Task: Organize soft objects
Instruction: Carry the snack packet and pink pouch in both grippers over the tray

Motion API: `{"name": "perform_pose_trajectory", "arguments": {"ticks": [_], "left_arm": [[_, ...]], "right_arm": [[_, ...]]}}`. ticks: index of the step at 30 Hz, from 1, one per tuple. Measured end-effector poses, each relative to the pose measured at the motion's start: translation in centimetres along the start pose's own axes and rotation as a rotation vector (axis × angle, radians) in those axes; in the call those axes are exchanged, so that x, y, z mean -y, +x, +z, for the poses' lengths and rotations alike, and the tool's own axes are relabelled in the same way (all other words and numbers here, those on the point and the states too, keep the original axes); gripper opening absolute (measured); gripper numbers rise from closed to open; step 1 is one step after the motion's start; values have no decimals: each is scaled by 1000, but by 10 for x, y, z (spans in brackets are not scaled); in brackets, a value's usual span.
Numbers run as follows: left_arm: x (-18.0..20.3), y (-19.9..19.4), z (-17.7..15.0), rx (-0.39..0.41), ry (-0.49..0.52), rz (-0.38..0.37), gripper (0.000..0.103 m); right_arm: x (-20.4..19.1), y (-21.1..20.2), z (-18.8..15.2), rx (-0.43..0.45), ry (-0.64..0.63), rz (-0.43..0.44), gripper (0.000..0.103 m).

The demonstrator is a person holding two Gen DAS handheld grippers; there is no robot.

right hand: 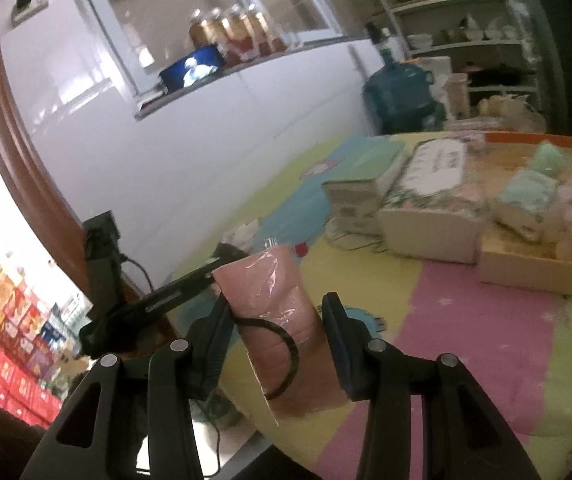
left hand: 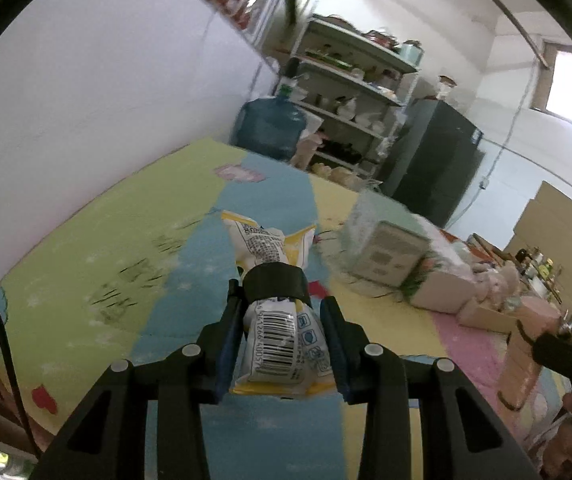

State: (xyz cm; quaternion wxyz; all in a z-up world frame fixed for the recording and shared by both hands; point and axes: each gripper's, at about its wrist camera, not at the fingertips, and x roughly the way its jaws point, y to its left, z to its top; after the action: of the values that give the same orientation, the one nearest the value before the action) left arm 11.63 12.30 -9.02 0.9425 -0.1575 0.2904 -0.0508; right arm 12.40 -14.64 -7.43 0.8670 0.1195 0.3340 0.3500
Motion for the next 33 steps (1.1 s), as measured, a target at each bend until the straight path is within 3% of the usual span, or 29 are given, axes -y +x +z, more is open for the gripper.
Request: {"name": "perform_pose_trajectory", "arguments": {"ticks": [14, 24, 33], "left_arm": [[102, 0, 8, 9, 142, -170, 40], [174, 20, 18, -30, 239, -293, 40], [231, 43, 32, -33, 311, -340, 40]], "right_arm": [[61, -87, 1, 175, 98, -140, 46], [89, -133, 2, 255, 117, -188, 46], [117, -167, 14, 298, 110, -261, 46]]}}
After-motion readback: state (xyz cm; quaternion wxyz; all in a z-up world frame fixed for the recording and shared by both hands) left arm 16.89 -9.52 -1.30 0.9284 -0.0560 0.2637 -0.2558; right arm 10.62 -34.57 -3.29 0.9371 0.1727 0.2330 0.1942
